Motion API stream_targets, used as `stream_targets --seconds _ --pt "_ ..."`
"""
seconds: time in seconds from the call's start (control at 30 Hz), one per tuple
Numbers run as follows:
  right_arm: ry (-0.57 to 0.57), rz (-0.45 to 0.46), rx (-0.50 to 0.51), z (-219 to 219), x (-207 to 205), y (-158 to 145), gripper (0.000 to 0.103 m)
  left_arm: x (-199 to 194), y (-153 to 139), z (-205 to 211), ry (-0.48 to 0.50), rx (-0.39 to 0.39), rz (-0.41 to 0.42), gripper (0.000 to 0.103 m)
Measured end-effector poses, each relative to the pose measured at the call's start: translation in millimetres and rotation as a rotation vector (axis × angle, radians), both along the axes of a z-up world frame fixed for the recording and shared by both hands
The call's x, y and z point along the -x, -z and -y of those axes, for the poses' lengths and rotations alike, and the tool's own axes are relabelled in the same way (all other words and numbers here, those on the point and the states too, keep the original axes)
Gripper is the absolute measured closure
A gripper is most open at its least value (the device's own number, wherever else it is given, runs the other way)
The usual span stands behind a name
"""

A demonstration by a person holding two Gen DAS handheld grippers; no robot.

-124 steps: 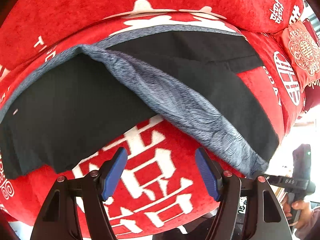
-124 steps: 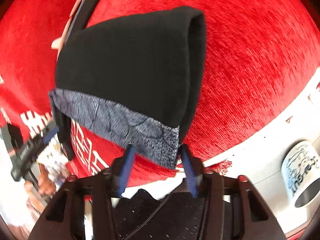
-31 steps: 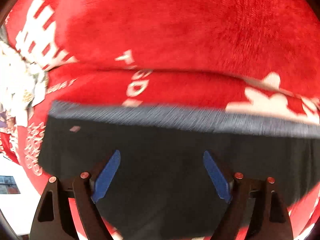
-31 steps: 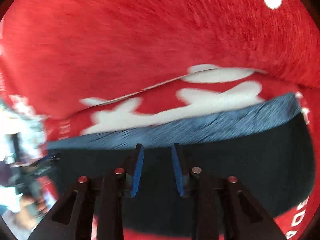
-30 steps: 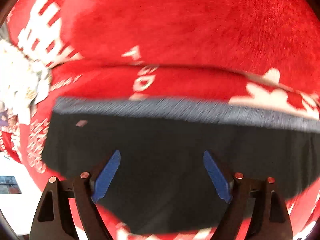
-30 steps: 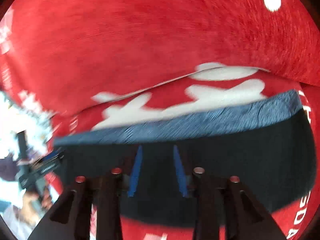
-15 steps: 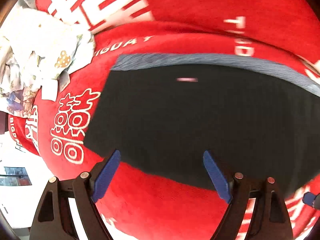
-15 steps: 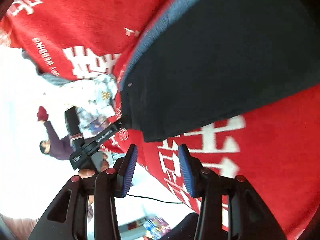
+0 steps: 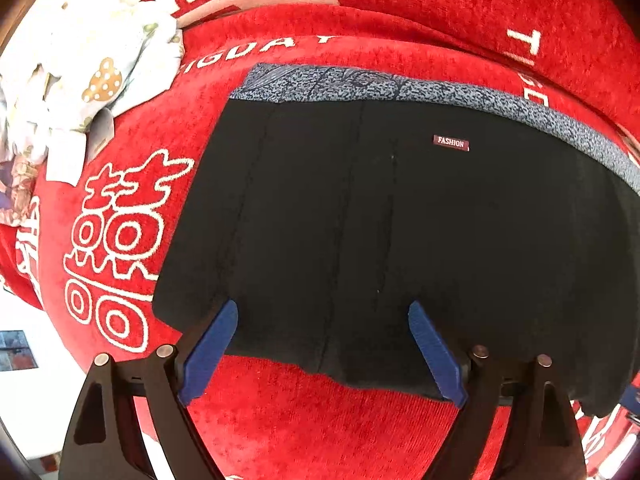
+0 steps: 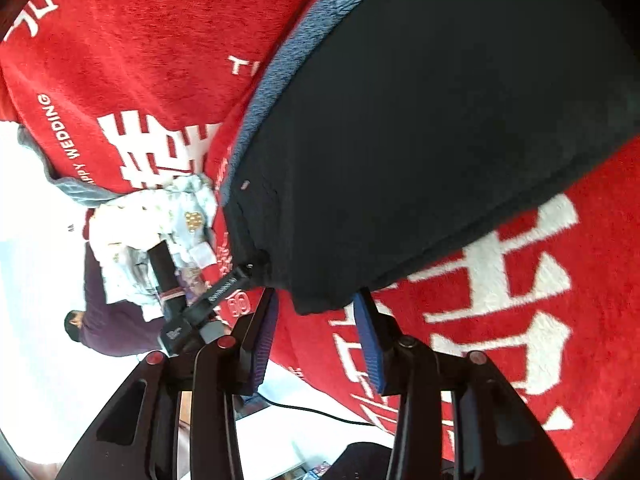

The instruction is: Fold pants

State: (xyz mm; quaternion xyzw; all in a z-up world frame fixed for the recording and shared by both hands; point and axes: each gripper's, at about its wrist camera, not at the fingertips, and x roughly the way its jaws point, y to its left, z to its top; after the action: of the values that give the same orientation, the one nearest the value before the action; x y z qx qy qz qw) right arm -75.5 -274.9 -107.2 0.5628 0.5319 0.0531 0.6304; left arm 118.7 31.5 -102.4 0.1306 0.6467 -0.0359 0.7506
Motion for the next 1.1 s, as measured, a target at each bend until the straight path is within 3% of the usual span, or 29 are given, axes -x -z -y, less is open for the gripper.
stream_targets --seconds 0.1,0.13,0.17,0.23,0.27,0.3,0.37,0.5,0.63,0.8,0.93,1.1 --pt "0.039 -0.022 -0.039 3.4 -8.1 14.0 0.062 -0.7 -1.4 -1.9 -0.004 0.001 -0.003 0.014" --pt "0.037 -0.019 -0.036 3.9 -15.1 11.7 0.087 -2.2 -1.7 -3.6 -0.002 0.002 -0.004 0.014" --pt "0.015 -0.004 0.005 4.1 -22.1 1.8 0.093 -2.8 -1.9 -5.4 0.002 0.003 -0.004 0.014" --pt "-0.055 0.004 0.102 0.1 -27.3 -11.2 0.094 -3.3 -0.6 -5.4 0.01 0.007 0.0 0.014" --pt "-0.108 -0.055 0.146 -4.9 -25.1 -3.7 0.094 -2.6 0.2 -4.9 0.009 0.009 0.003 0.014" --pt "-0.126 -0.116 0.15 -7.5 -19.7 7.8 0.094 -1.1 -0.7 -3.8 0.004 0.008 0.008 0.014" --pt "-0.084 -0.12 0.101 -5.5 -7.7 13.4 0.095 2.8 -5.1 -2.6 -0.006 -0.002 0.001 0.014" --pt "-0.176 -0.1 0.131 -9.3 -2.2 -5.9 0.089 18.6 -14.7 -10.7 -0.004 0.01 -0.02 0.014" --pt "-0.312 -0.1 0.23 -16.8 3.0 -29.3 0.077 45.2 -25.9 -24.2 -0.033 0.023 -0.07 0.014" --pt "-0.365 -0.125 0.32 -20.1 12.2 -53.0 0.06 85.4 -50.2 -27.4 -0.025 0.028 -0.101 0.014" --pt "-0.382 -0.124 0.366 -21.1 13.9 -76.2 0.049 104.4 -72.2 -24.9 -0.04 0.081 -0.121 0.014" --pt "-0.443 -0.087 0.446 -32.9 -3.4 -106.7 0.048 106.9 -101.8 -27.0 -0.044 0.12 -0.089 0.014"
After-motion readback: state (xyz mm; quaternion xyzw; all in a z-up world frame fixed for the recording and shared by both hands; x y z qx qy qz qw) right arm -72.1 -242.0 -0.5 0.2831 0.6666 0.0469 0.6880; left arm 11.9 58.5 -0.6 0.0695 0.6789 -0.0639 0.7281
